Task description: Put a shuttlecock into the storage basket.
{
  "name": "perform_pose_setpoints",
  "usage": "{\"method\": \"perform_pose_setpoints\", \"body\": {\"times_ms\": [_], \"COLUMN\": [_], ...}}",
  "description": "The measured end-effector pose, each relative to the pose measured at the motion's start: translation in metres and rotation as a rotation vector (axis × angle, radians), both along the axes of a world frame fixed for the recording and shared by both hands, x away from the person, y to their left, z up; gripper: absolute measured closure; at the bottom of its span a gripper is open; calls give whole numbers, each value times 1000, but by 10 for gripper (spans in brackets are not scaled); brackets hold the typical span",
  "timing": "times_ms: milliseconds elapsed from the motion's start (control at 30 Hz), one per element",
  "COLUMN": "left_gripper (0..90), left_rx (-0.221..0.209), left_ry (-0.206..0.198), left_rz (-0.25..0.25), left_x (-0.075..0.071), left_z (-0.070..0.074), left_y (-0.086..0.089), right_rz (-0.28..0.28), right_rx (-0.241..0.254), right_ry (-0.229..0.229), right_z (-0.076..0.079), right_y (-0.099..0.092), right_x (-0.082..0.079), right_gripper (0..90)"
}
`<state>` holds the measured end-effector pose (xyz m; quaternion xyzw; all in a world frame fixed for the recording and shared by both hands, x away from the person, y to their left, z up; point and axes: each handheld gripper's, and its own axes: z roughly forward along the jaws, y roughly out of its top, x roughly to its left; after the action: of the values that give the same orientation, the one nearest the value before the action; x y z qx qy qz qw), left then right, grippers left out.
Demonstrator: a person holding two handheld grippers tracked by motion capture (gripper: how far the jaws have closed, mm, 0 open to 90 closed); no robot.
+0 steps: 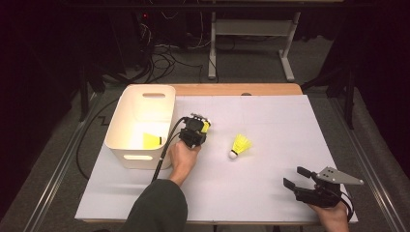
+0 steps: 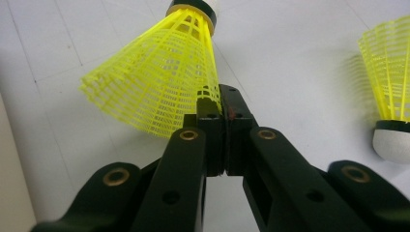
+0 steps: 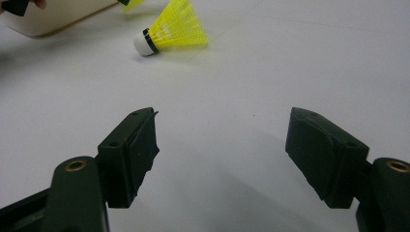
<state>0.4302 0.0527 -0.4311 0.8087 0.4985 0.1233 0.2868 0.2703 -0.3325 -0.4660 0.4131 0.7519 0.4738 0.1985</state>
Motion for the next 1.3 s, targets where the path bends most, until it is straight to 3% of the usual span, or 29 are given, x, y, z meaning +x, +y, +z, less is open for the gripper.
{"method": "perform_pose_setpoints", "body": {"times_ms": [267, 867, 1300], "left_gripper": [887, 887, 886], "left_rx": [-3, 45, 36], "left_ry": [4, -15, -8], "left_rz": [-5, -19, -30], "left_x": [-1, -6, -10], "left_z": [1, 6, 11], "left_y": [0, -1, -2], "right_rz": [-1, 3, 4], "right_rx": [2, 0, -1], "right_ry": [-3, -2, -2], "right_z": [0, 0, 0], "right_y": [0, 0, 1], "right_x": [0, 0, -1], "right_gripper": [273, 273, 273]}}
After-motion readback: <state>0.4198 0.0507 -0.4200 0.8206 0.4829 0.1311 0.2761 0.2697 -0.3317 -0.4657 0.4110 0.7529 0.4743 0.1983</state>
